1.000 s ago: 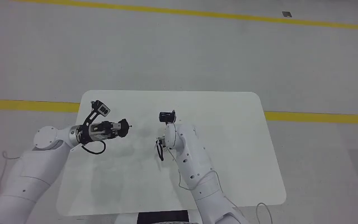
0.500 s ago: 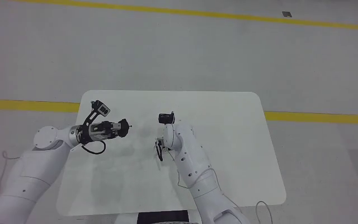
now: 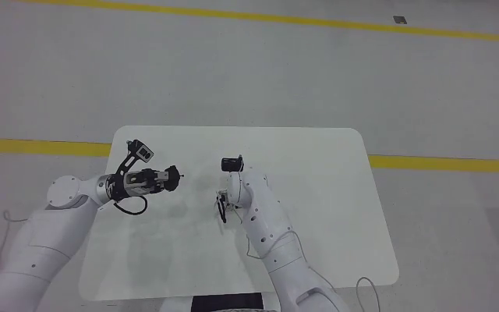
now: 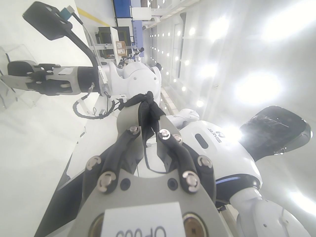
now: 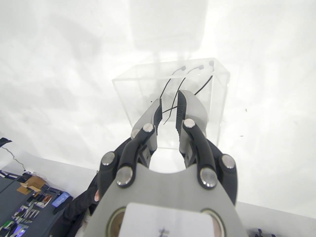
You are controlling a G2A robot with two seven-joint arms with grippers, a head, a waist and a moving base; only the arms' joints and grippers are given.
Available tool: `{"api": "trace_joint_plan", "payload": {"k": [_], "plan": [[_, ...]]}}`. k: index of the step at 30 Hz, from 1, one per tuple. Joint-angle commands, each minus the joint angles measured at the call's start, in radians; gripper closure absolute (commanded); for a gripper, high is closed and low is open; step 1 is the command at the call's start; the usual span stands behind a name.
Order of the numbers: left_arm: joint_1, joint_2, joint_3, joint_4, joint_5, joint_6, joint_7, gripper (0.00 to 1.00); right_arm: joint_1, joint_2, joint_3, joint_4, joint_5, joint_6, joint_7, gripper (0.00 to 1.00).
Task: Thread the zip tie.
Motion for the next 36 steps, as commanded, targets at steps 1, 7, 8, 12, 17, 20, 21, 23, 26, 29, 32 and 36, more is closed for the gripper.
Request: {"api": "trace_joint_plan", "payload": {"k": [1, 7, 8, 12, 17, 20, 21, 23, 26, 29, 32, 36], "plan": [[0.000, 0.000, 0.000, 0.000, 0.000, 0.000, 0.000, 1.00, 0.003, 0.000, 0.001, 0.006, 0.000, 0.000, -0.004, 0.85], [0.000, 0.000, 0.000, 0.000, 0.000, 0.000, 0.000, 1.00, 0.013, -0.001, 0.003, 0.027, 0.000, 0.000, -0.016, 0.85], [0.000, 0.000, 0.000, 0.000, 0.000, 0.000, 0.000, 1.00, 0.015, -0.001, 0.004, 0.031, 0.000, 0.000, -0.018, 0.85], [0.000, 0.000, 0.000, 0.000, 0.000, 0.000, 0.000, 1.00, 0.022, -0.002, 0.007, 0.043, 0.000, 0.000, -0.023, 0.86], [0.000, 0.000, 0.000, 0.000, 0.000, 0.000, 0.000, 1.00, 0.028, -0.003, 0.008, 0.054, 0.000, 0.000, -0.028, 0.86], [0.000, 0.000, 0.000, 0.000, 0.000, 0.000, 0.000, 1.00, 0.031, -0.003, 0.008, 0.061, 0.000, 0.000, -0.033, 0.86], [0.000, 0.000, 0.000, 0.000, 0.000, 0.000, 0.000, 1.00, 0.032, -0.003, 0.008, 0.063, 0.000, 0.000, -0.033, 0.86], [0.000, 0.000, 0.000, 0.000, 0.000, 0.000, 0.000, 1.00, 0.034, -0.002, 0.008, 0.065, 0.000, 0.000, -0.037, 0.86], [0.000, 0.000, 0.000, 0.000, 0.000, 0.000, 0.000, 1.00, 0.038, 0.000, 0.002, 0.067, 0.000, 0.000, -0.041, 0.84], [0.000, 0.000, 0.000, 0.000, 0.000, 0.000, 0.000, 1.00, 0.041, 0.002, -0.006, 0.065, 0.000, 0.000, -0.040, 0.84], [0.000, 0.000, 0.000, 0.000, 0.000, 0.000, 0.000, 1.00, 0.042, 0.004, -0.014, 0.060, 0.000, 0.000, -0.036, 0.83], [0.000, 0.000, 0.000, 0.000, 0.000, 0.000, 0.000, 1.00, 0.043, 0.008, -0.022, 0.056, 0.000, 0.000, -0.034, 0.82]]}}
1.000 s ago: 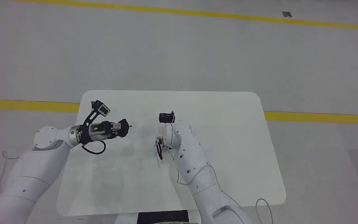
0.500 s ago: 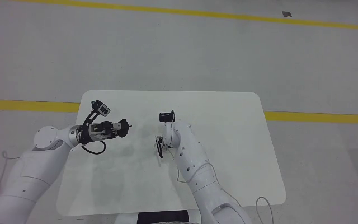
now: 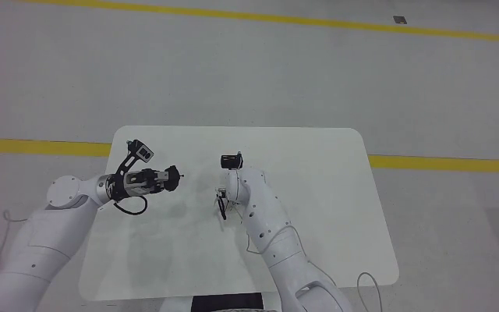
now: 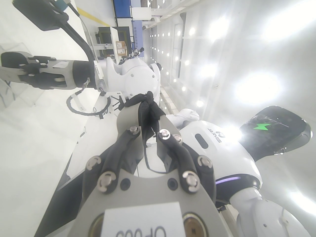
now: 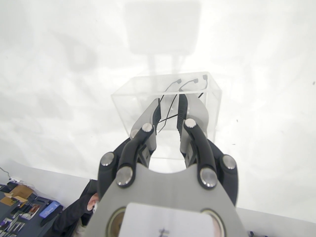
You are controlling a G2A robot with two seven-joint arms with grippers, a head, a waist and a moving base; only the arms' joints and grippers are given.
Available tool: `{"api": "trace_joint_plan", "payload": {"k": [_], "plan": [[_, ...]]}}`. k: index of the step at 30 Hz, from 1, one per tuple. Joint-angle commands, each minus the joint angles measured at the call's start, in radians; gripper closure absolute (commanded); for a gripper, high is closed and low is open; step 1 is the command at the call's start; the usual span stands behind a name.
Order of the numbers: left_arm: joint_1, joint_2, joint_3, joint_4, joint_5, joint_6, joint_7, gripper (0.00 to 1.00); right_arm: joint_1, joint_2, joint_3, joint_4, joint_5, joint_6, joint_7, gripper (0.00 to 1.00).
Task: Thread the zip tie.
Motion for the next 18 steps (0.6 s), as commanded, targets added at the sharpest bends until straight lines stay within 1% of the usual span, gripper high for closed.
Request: {"api": "trace_joint_plan", "payload": {"k": [1, 9, 18], "plan": [[0.000, 0.000, 0.000, 0.000, 0.000, 0.000, 0.000, 1.00, 0.001, 0.002, -0.003, 0.001, 0.000, 0.000, 0.002, 0.82], [0.000, 0.000, 0.000, 0.000, 0.000, 0.000, 0.000, 1.00, 0.007, 0.007, -0.016, 0.009, 0.000, 0.000, 0.013, 0.82], [0.000, 0.000, 0.000, 0.000, 0.000, 0.000, 0.000, 1.00, 0.020, 0.009, -0.025, 0.035, 0.000, 0.000, 0.011, 0.83]]}}
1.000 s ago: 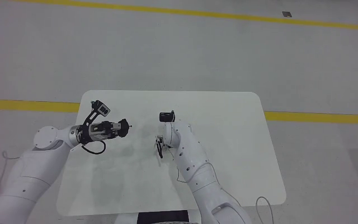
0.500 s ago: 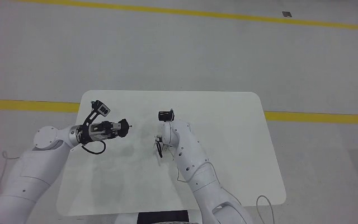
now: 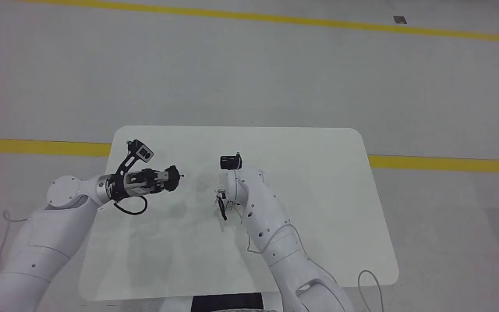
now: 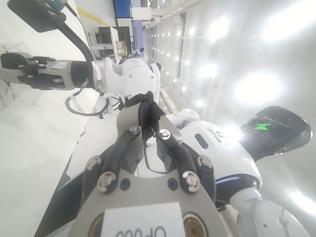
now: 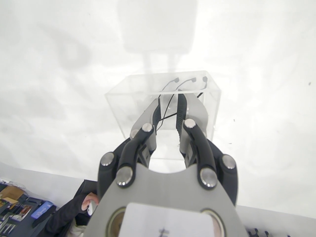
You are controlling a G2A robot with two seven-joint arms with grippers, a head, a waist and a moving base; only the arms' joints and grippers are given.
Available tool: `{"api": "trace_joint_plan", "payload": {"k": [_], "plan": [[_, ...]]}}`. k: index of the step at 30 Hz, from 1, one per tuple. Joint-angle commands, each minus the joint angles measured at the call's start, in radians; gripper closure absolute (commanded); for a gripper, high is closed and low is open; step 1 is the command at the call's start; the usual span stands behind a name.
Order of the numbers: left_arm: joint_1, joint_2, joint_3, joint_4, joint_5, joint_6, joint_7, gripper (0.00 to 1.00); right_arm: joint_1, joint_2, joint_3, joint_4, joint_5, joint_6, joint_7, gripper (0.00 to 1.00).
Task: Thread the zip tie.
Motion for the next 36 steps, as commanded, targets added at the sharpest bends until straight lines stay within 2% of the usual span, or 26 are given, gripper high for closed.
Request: {"api": "trace_joint_plan", "payload": {"k": [1, 10, 15, 23, 28, 36], "plan": [[0.000, 0.000, 0.000, 0.000, 0.000, 0.000, 0.000, 1.00, 0.002, -0.001, -0.001, 0.006, 0.000, 0.000, -0.001, 0.83], [0.000, 0.000, 0.000, 0.000, 0.000, 0.000, 0.000, 1.00, 0.016, -0.003, -0.001, 0.029, 0.000, 0.000, -0.002, 0.85], [0.000, 0.000, 0.000, 0.000, 0.000, 0.000, 0.000, 1.00, 0.020, -0.002, 0.000, 0.035, 0.000, 0.000, -0.007, 1.00], [0.000, 0.000, 0.000, 0.000, 0.000, 0.000, 0.000, 1.00, 0.014, 0.000, 0.005, 0.017, 0.000, 0.000, -0.007, 1.00], [0.000, 0.000, 0.000, 0.000, 0.000, 0.000, 0.000, 1.00, -0.024, 0.002, 0.011, -0.064, 0.000, 0.000, 0.005, 1.00], [0.000, 0.000, 0.000, 0.000, 0.000, 0.000, 0.000, 1.00, -0.136, 0.011, 0.014, -0.300, 0.000, 0.000, 0.067, 1.00]]}}
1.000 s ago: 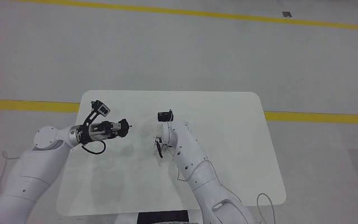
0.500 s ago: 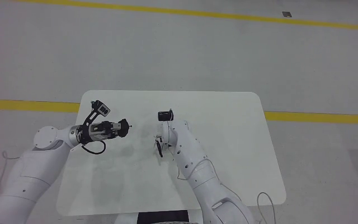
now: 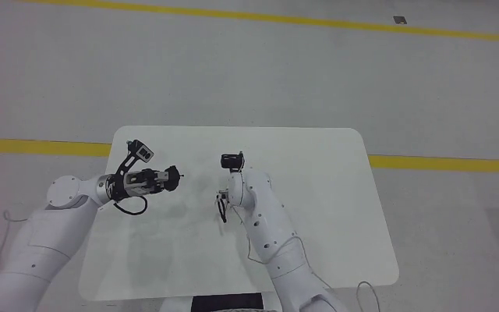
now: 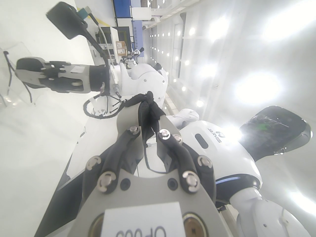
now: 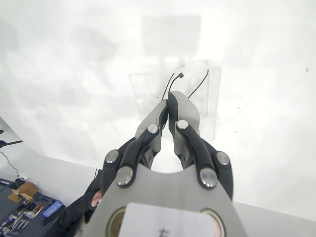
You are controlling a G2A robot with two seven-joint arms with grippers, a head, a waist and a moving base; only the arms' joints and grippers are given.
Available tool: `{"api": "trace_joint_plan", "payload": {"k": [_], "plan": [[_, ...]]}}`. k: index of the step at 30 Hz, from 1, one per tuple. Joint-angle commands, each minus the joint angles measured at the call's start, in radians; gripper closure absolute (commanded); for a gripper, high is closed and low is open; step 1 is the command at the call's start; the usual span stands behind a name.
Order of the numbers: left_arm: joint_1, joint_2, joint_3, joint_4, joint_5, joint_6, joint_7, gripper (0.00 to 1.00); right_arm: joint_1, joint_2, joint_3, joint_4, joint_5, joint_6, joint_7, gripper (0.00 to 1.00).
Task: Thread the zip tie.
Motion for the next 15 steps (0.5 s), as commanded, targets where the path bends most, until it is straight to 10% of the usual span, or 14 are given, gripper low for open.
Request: {"api": "trace_joint_plan", "payload": {"k": [1, 15], "plan": [[0.000, 0.000, 0.000, 0.000, 0.000, 0.000, 0.000, 1.00, -0.021, 0.008, 0.001, -0.057, 0.000, 0.000, 0.010, 1.00], [0.000, 0.000, 0.000, 0.000, 0.000, 0.000, 0.000, 1.00, -0.234, 0.097, -0.013, -0.343, 0.306, -0.045, -0.264, 1.00]]}}
